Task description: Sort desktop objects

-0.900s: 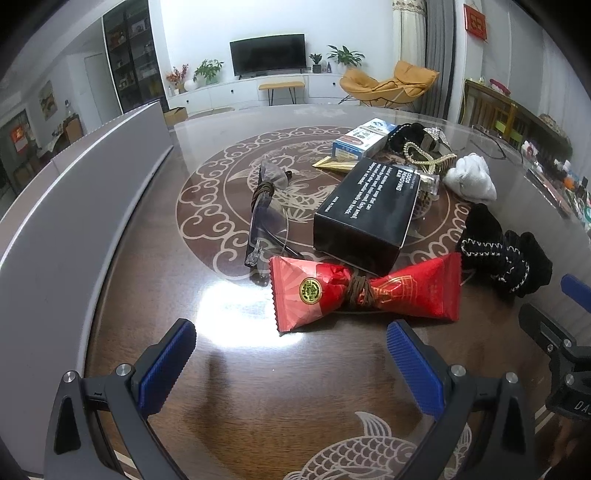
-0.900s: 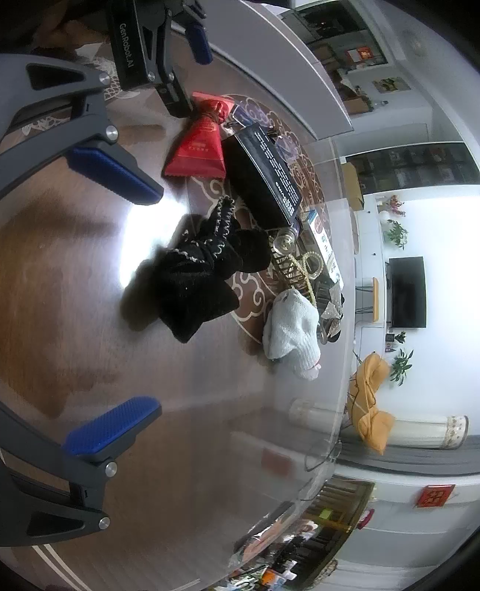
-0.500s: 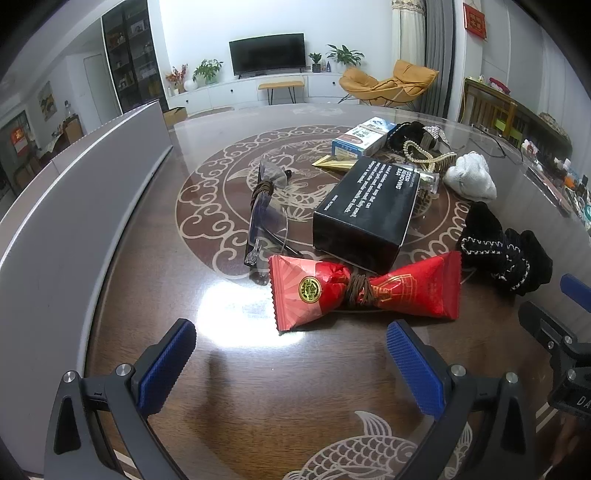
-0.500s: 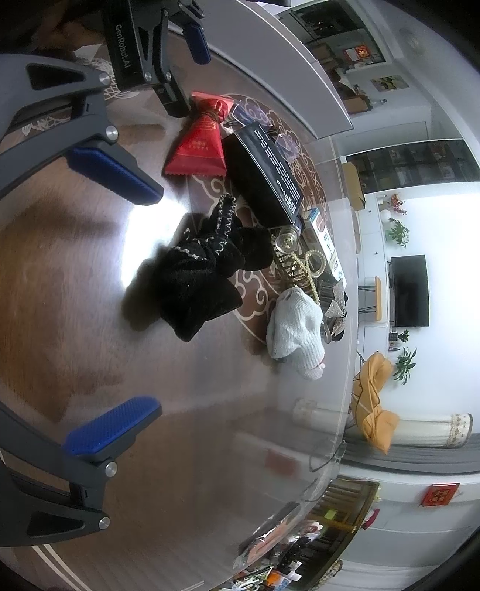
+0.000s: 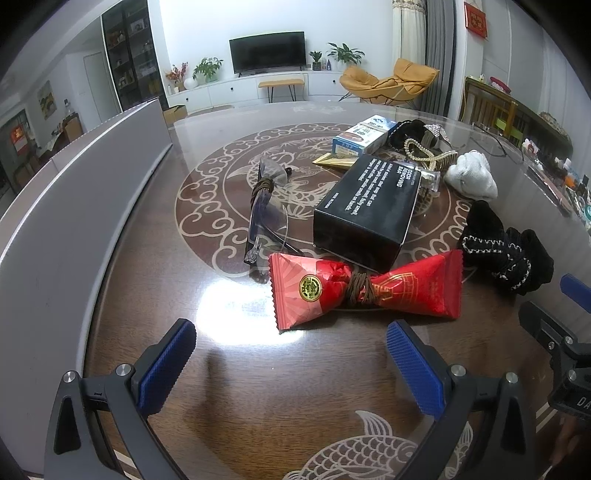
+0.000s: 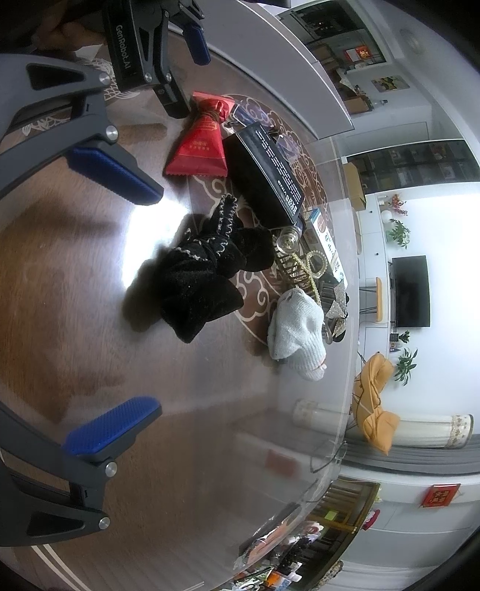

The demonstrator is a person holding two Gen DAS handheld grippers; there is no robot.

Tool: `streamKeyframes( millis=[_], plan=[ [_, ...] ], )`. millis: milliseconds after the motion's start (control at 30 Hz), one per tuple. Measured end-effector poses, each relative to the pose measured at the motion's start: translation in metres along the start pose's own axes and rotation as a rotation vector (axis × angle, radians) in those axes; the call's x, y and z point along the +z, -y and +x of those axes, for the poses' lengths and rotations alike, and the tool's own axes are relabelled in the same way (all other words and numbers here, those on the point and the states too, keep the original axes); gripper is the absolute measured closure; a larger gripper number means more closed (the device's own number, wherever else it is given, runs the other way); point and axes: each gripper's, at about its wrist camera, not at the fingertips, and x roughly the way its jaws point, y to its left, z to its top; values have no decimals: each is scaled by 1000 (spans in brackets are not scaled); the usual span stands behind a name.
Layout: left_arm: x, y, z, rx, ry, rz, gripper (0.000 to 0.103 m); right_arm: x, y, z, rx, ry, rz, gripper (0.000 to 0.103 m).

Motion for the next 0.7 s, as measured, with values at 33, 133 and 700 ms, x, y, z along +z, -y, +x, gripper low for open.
streamKeyframes(
  millis=[33, 133, 700],
  plan=[
    [0, 0, 0, -1, -2, -1, 0, 0, 0, 0, 0, 0, 0, 0],
    [0, -1, 2, -5, -9, -3, 0, 0, 0, 0, -2, -3, 0, 0],
    [1, 0, 9, -1, -51, -4, 0, 1, -5, 10, -67, -57, -18, 0]
  ],
)
